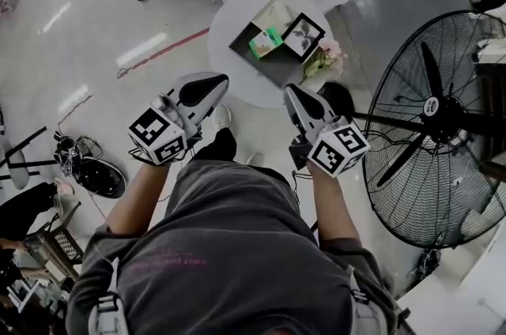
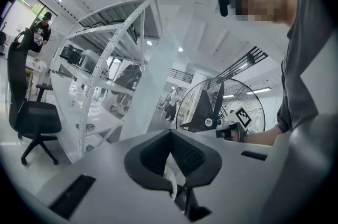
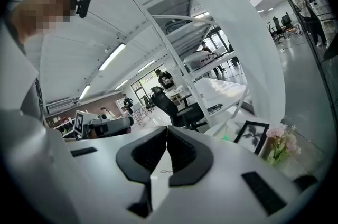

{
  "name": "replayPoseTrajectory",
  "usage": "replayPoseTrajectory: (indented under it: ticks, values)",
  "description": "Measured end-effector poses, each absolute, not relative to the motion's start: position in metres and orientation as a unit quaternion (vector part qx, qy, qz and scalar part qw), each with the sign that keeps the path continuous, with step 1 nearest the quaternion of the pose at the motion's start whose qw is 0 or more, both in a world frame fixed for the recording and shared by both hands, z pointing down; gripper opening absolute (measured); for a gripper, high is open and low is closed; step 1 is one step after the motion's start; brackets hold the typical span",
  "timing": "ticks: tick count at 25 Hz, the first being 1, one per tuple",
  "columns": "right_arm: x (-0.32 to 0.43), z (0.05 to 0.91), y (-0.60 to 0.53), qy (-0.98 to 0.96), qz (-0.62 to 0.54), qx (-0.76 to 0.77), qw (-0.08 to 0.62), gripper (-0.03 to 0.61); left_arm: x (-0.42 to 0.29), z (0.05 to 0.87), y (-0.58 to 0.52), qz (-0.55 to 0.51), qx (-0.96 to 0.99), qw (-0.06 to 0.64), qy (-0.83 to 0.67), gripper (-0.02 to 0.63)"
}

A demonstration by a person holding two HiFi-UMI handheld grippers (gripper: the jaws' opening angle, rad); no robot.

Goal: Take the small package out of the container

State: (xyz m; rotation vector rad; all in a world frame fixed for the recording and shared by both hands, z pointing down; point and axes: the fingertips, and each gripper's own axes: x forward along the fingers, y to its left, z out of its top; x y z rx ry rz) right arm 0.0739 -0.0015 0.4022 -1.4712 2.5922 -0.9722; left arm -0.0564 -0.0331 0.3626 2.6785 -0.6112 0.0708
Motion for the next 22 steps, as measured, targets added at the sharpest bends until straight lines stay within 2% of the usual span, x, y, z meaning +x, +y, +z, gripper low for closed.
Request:
replayPoseTrajectory:
  ticks: [22]
  values:
    - [0.049, 0.423, -0.104, 0.802, -0.318, -0.504, -0.032, 0.021, -0.091, 0.379, -0.137, 0.03, 0.957, 0.213, -0.192, 0.015]
